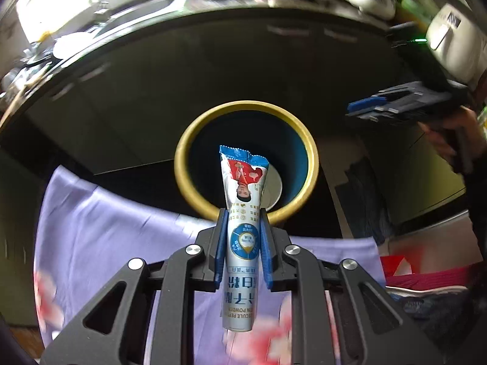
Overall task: Collect trash
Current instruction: 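Carry the toothpaste tube with the left gripper over the bin and release, then grasp the red cola can with the right gripper, then carry the cola can with the right gripper over the bin and drop it, then grasp the clear plastic bowl rim with the left gripper, then carry the clear bowl with the left gripper over the bin and release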
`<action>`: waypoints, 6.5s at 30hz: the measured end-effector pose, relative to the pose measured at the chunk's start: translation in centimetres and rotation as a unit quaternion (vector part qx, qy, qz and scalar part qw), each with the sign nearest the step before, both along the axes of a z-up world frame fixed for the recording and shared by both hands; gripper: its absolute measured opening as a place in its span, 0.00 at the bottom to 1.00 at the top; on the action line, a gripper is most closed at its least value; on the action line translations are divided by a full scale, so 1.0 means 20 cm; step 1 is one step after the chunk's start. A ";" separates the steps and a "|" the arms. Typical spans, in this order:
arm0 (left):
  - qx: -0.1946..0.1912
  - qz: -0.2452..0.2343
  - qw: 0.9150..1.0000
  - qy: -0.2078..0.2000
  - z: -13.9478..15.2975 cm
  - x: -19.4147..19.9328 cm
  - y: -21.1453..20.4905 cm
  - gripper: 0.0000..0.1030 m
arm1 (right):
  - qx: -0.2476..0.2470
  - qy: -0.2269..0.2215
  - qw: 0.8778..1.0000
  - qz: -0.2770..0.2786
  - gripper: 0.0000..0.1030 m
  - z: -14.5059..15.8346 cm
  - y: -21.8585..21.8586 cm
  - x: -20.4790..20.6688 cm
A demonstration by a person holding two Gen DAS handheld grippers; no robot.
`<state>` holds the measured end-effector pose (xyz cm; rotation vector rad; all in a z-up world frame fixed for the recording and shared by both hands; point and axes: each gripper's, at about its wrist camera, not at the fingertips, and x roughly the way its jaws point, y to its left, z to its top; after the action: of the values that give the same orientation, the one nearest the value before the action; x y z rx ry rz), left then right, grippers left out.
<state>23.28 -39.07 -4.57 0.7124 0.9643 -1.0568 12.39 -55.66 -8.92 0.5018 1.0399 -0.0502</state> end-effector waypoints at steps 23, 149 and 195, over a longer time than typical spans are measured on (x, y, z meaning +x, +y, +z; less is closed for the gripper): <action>-0.152 0.203 0.963 -0.088 0.54 -0.01 0.88 0.70 | -0.023 0.000 0.994 0.103 0.57 0.06 0.49 0.19; -0.145 0.431 0.878 -0.149 -0.10 -1.06 1.93 0.93 | 0.028 -0.025 0.997 0.067 0.74 0.07 0.73 0.12; -0.185 0.371 0.902 -0.120 0.16 -0.97 1.70 0.58 | 0.016 -0.054 0.995 0.086 0.74 0.09 0.77 0.12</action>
<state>3.94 -5.17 -1.32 0.1146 0.6935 -0.4340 14.71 -40.24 -7.15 0.4378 0.9747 0.1460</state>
